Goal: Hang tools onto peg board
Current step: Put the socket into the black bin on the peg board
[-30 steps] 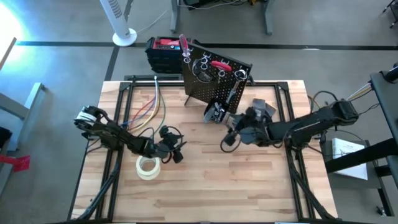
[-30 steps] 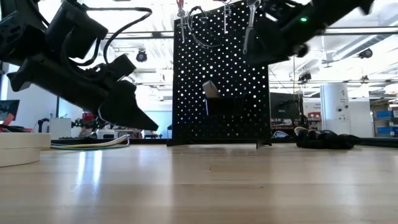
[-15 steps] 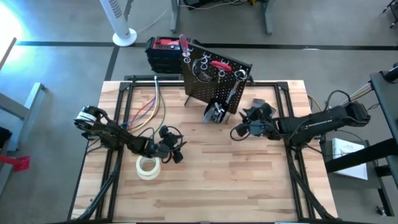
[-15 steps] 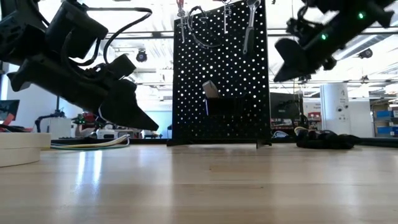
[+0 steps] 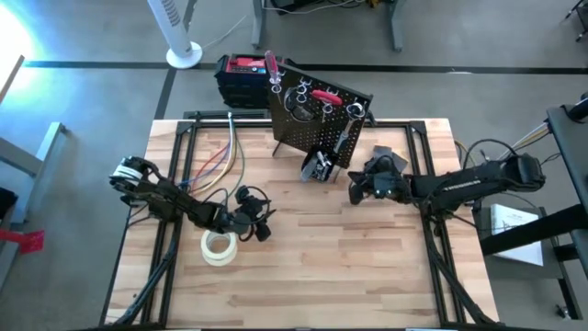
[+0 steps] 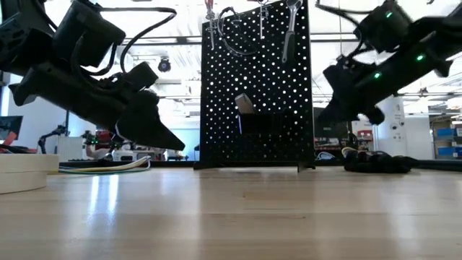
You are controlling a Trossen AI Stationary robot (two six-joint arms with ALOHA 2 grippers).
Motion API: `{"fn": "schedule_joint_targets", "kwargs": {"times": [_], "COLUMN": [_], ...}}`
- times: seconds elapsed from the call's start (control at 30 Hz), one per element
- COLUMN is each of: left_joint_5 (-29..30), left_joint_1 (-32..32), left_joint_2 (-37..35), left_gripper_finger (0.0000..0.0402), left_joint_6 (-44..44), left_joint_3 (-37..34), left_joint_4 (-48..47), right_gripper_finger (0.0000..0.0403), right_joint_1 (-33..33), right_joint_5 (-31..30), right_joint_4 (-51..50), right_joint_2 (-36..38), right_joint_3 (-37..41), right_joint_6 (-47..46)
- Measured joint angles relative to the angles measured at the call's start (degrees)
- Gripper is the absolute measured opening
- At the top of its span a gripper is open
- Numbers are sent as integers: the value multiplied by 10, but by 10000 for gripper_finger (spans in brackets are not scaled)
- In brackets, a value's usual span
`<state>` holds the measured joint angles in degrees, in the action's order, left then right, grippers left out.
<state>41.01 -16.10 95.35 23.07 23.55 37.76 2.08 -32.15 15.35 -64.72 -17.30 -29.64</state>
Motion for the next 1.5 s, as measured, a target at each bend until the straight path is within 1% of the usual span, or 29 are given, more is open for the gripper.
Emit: {"fn": "schedule_joint_targets", "kwargs": {"times": [0.07, 0.1, 0.23, 0.47, 0.7, 0.93, 1.07, 1.27, 1.5], "left_joint_5": [0, 0, 1, -5, -7, -9, -8, -4, -4], "left_joint_1": [2, 2, 3, 3, 3, 3, 4, 5, 5], "left_joint_2": [0, 0, 0, 0, 0, 0, 0, 0, 0], "left_gripper_finger": [153, 153, 153, 153, 153, 153, 153, 153, 153], "left_joint_6": [0, 0, 0, 0, 0, 0, 0, 1, 2], "left_joint_3": [1, 1, 1, 1, 1, 1, 1, 1, 3], "left_joint_4": [5, 7, 12, 12, 12, 12, 12, 22, 21], "right_gripper_finger": [1, 1, 0, 0, 0, 0, 0, 0, 0], "right_joint_1": [26, 37, 69, 116, 149, 193, 232, 289, 321], "right_joint_5": [42, 52, 61, 110, 120, 130, 174, 215, 227], "right_joint_4": [18, 20, 21, 41, 94, 99, 93, 56, -2], "right_joint_2": [-16, -26, -61, -126, -178, -182, -182, -183, -183], "right_joint_3": [1, 1, -4, -17, -21, -21, -31, -73, -118], "right_joint_6": [7, 10, 21, 52, 102, 127, 146, 178, 210]}}
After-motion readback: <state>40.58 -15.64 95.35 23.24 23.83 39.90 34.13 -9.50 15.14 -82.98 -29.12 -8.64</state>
